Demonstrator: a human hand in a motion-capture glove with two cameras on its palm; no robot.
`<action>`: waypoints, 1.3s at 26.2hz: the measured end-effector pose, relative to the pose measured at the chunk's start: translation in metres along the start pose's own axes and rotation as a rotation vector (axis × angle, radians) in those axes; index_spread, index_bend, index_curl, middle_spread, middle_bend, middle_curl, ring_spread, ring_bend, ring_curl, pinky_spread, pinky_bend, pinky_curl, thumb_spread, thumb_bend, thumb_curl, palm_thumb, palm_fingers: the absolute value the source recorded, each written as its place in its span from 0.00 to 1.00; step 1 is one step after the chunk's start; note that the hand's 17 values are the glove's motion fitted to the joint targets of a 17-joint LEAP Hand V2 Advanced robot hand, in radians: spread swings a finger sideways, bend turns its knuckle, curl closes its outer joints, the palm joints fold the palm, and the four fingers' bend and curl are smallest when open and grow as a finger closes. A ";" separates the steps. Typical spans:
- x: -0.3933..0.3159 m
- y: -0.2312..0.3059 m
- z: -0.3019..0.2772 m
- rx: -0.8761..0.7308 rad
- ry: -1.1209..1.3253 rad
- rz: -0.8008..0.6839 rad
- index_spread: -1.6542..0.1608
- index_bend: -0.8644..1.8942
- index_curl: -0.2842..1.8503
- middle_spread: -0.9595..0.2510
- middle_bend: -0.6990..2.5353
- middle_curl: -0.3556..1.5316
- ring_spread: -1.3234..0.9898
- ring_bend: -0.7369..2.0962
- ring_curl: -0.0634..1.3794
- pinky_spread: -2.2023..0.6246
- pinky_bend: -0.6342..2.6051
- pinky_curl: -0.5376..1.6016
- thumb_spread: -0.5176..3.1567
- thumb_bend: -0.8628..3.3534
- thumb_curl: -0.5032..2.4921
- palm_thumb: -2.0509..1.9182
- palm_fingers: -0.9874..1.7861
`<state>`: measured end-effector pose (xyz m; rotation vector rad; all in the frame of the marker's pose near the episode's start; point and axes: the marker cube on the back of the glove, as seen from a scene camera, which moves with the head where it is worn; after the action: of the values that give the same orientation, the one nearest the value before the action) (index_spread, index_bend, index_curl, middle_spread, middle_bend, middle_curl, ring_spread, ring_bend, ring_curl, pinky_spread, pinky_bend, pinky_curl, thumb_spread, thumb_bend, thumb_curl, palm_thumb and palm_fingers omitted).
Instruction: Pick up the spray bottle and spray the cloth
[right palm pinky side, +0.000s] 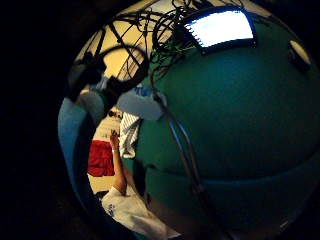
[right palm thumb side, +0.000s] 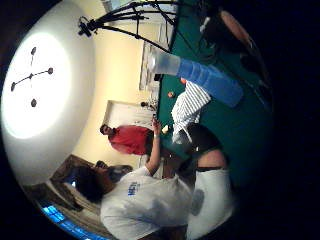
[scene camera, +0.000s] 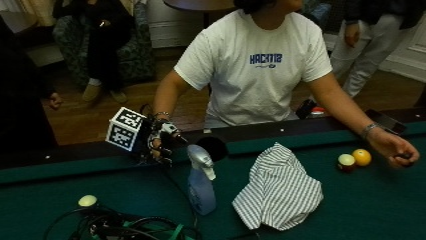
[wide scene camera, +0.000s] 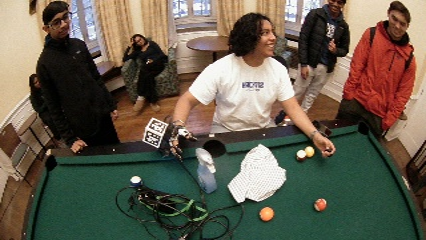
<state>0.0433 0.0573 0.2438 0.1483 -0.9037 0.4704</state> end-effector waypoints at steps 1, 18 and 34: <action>0.001 -0.002 0.002 0.013 -0.012 0.004 0.70 0.38 0.24 0.66 0.28 0.36 0.50 0.43 0.26 0.81 0.35 0.41 0.41 0.22 0.29 0.72 0.66; -0.012 -0.012 0.011 0.149 -0.096 -0.041 0.75 0.52 0.35 0.60 0.42 0.49 0.48 0.57 0.41 0.72 0.46 0.51 0.36 0.23 0.35 0.79 0.89; -0.002 -0.013 0.018 -0.067 -0.067 -0.032 0.74 0.39 0.35 0.62 0.37 0.47 0.49 0.55 0.42 0.70 0.45 0.52 0.37 0.19 0.34 0.72 0.63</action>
<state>0.0348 0.0393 0.2542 0.1179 -0.9798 0.4069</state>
